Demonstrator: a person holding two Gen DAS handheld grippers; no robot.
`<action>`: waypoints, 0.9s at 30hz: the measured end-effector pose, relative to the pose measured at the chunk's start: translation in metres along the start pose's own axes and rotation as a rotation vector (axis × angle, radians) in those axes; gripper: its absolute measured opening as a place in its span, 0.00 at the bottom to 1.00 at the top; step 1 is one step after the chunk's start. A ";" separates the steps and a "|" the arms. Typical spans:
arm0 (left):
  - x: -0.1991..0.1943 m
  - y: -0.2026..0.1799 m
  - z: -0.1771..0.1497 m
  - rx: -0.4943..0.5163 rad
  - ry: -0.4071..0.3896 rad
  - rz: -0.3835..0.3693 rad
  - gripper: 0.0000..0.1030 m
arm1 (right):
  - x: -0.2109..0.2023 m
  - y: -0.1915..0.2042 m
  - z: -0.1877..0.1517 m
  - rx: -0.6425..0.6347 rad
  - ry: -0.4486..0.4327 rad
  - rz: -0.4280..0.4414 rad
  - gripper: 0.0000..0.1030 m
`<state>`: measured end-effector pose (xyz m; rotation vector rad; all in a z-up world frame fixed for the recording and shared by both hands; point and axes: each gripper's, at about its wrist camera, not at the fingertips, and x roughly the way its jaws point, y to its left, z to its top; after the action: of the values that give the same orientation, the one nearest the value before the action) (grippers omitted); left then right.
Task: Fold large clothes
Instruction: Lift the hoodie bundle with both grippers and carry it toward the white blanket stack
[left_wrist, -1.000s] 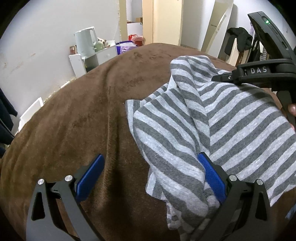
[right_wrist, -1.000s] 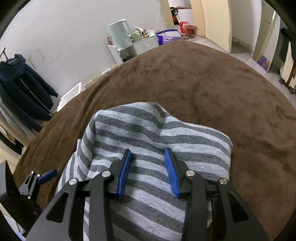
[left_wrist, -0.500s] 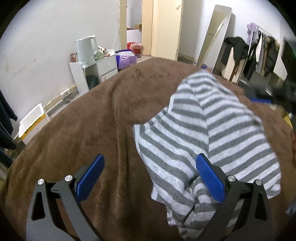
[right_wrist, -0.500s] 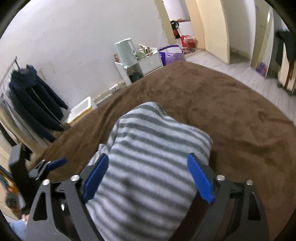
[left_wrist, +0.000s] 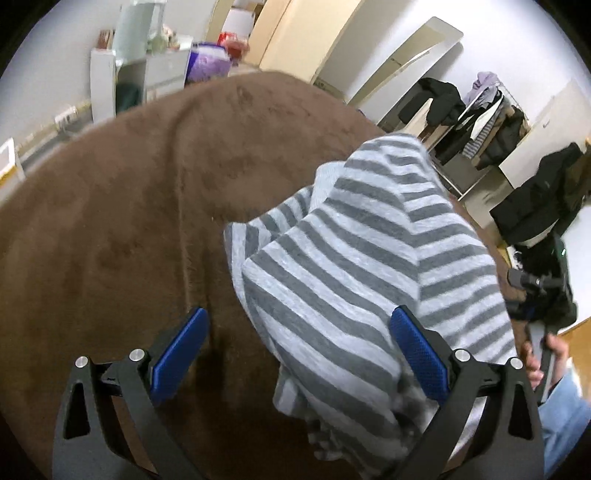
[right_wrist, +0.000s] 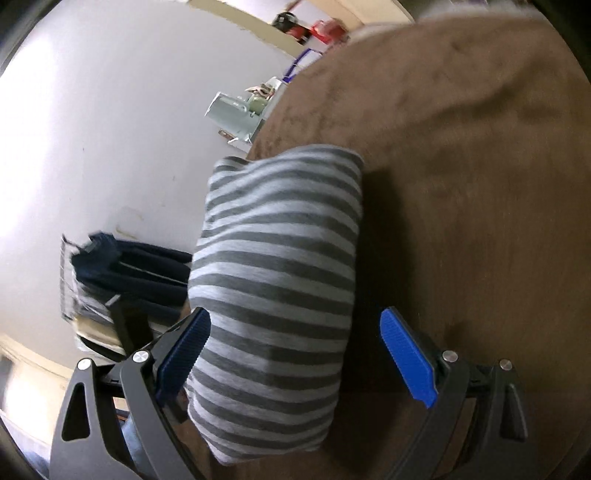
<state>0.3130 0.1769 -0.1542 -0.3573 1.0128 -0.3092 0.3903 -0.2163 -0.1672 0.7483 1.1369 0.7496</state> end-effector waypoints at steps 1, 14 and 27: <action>0.007 0.002 0.001 -0.008 0.013 -0.017 0.94 | 0.002 -0.005 0.000 0.021 0.005 0.021 0.89; 0.060 0.018 0.014 -0.089 0.066 -0.265 0.94 | 0.031 -0.029 0.010 0.113 0.021 0.231 0.94; 0.087 -0.007 0.035 -0.027 0.118 -0.387 0.94 | 0.063 -0.012 0.027 0.073 0.103 0.236 0.96</action>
<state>0.3860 0.1402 -0.2012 -0.5663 1.0614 -0.6717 0.4333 -0.1741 -0.2026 0.9251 1.1859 0.9572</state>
